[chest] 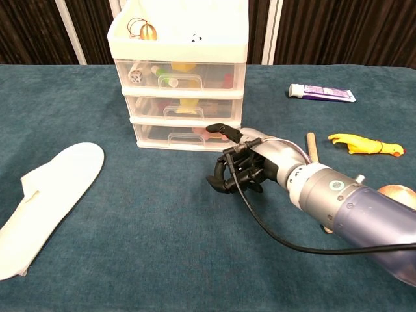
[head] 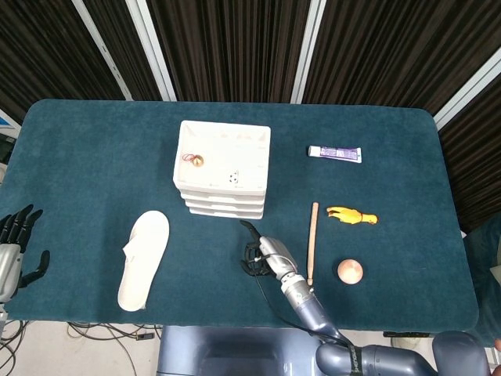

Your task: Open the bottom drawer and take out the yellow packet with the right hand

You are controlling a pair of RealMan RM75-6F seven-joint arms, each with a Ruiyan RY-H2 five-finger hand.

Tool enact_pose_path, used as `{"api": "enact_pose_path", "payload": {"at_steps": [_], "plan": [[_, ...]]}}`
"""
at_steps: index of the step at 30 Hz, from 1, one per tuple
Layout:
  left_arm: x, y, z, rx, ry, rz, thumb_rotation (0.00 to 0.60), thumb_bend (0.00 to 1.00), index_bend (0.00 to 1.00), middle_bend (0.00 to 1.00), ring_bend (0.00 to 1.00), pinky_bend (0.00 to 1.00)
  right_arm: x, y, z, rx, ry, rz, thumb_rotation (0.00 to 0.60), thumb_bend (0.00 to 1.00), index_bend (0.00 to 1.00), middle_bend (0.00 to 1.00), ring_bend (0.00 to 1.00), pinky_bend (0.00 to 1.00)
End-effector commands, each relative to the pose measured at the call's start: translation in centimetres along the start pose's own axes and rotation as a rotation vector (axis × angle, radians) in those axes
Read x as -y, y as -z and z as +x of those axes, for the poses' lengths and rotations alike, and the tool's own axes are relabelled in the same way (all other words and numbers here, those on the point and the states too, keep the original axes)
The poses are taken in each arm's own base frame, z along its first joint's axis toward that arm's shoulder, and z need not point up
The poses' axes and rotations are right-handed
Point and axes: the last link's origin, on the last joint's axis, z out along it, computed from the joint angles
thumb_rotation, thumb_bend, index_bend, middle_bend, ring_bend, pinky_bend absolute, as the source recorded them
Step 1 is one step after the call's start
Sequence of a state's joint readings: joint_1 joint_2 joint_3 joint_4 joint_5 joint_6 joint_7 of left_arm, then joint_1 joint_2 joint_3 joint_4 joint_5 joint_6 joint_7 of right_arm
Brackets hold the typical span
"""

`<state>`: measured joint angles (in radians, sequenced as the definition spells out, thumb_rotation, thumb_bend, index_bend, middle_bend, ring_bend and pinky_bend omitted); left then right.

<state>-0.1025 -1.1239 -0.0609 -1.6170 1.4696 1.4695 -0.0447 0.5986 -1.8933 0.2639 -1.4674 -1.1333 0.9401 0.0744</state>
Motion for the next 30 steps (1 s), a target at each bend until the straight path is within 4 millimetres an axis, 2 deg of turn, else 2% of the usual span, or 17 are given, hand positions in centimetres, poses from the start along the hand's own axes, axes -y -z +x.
{"api": "enact_pose_path", "payload": {"at_steps": [1, 6, 13, 30], "plan": [[0.1, 0.0, -0.1, 0.007, -0.005, 0.006, 0.6, 0.46, 0.05, 0.0, 0.0, 0.0, 0.3, -0.6, -0.1, -0.014, -0.007, 0.007, 0.6, 0.47, 0.0, 0.64, 0.78, 0.88], [0.0, 0.0, -0.1, 0.014, -0.009, 0.016, 0.6, 0.46, 0.05, 0.0, 0.0, 0.0, 0.6, -1.5, -0.2, -0.019, -0.008, 0.007, 0.6, 0.47, 0.0, 0.67, 0.85, 1.0], [0.0, 0.0, -0.1, 0.016, -0.012, 0.023, 0.6, 0.46, 0.05, 0.0, 0.0, 0.0, 0.9, -2.3, -0.6, -0.008, -0.022, -0.007, 0.6, 0.48, 0.0, 0.72, 0.93, 1.0], [0.1, 0.0, 0.0, 0.02, -0.009, 0.024, 0.6, 0.46, 0.05, 0.0, 0.0, 0.0, 2.9, -4.3, -2.1, 0.026, -0.035, -0.001, 0.6, 0.48, 0.0, 0.74, 0.95, 1.0]]}}
